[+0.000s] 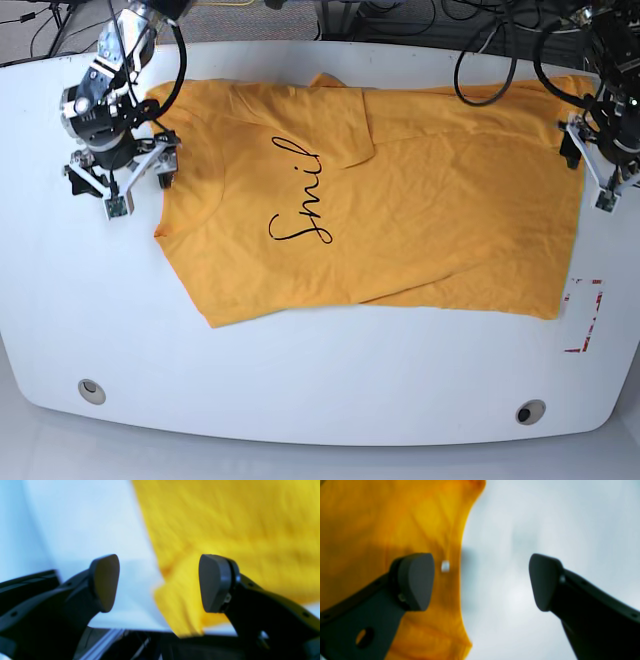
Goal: Layout the t-shirt on the table in an organized manner, then fold the t-shirt properly
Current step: 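Release the shoulder edge and move both grippers to the shirt's side edges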
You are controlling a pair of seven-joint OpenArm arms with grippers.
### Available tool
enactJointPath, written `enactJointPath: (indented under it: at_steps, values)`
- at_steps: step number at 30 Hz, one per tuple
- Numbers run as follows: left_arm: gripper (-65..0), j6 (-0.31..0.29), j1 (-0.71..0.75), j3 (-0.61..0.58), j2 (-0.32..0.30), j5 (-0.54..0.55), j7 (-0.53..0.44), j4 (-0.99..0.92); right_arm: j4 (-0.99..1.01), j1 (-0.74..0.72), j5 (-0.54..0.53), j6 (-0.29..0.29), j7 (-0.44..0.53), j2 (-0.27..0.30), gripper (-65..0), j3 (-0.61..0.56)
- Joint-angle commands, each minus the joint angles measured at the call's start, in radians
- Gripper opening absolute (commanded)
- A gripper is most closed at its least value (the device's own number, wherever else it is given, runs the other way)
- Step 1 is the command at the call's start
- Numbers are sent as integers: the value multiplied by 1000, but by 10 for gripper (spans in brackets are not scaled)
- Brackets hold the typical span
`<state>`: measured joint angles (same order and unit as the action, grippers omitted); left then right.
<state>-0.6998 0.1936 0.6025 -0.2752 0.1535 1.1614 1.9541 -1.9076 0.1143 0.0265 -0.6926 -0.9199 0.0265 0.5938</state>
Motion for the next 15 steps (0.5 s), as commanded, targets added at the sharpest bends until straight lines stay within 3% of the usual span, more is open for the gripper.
enactJointPath:
  at_steps: [1,8,15]
  values:
    - [-192,2,-72,4,-17,4,-11,15,38,-69,-3,3,14,14,-84,2]
    - [-192,2,-225,0,-17,-55,-11,11,155,-212,-3,3,14,16,-84,1]
    - [-192,2,-397,-2,-17,-82,-18,-126,342,-362,-4,3,14,31,-84,2]
